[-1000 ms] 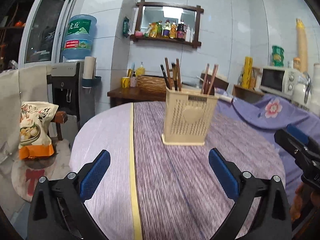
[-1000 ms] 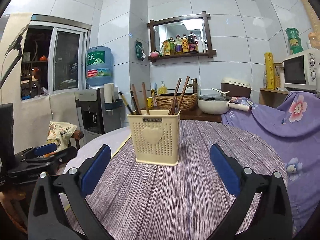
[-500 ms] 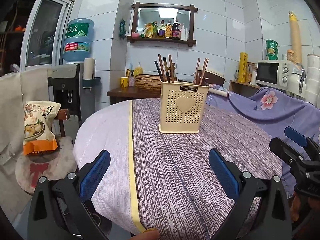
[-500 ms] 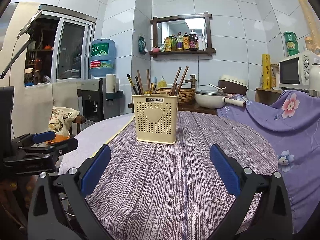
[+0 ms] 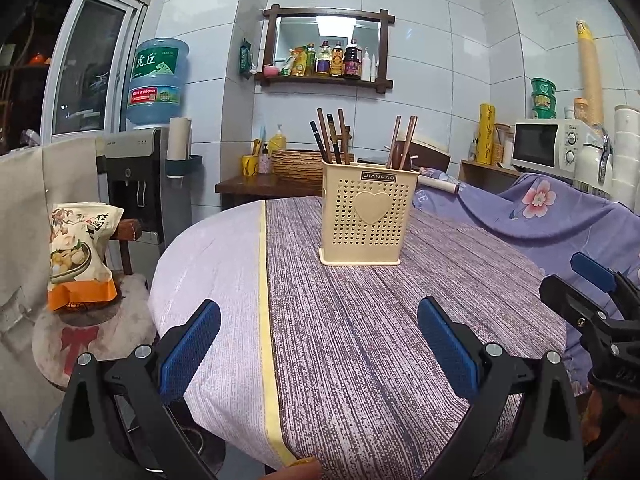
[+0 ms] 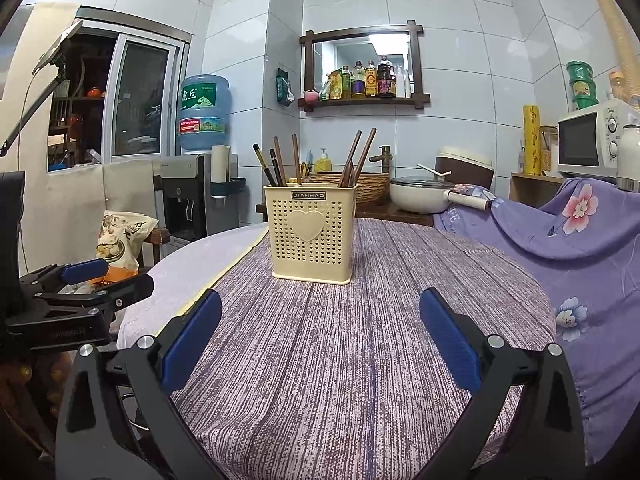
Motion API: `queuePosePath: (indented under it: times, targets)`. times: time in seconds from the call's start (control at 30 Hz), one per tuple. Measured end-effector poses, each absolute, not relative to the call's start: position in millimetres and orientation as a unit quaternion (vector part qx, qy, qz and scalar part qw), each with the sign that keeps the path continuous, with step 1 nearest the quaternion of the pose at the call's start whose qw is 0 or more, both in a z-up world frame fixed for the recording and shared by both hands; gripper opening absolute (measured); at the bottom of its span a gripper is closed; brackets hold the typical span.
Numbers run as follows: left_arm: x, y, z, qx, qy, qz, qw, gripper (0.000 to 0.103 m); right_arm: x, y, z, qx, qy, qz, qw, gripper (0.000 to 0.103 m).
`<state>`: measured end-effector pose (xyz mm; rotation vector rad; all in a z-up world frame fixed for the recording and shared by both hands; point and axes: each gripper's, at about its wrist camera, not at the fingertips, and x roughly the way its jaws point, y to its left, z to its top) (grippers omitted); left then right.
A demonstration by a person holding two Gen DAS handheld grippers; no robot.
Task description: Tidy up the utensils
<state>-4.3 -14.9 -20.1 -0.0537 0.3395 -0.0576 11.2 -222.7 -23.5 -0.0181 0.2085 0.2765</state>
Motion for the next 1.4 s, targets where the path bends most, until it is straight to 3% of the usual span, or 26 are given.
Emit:
queuePosePath:
  times: [1.4]
  targets:
    - [-3.9, -10.8, -19.1, -0.040, 0.173, -0.030, 0.984, 0.097, 10.3, -220.1, -28.5, -0.022, 0.110, 0.138, 0.984, 0.097]
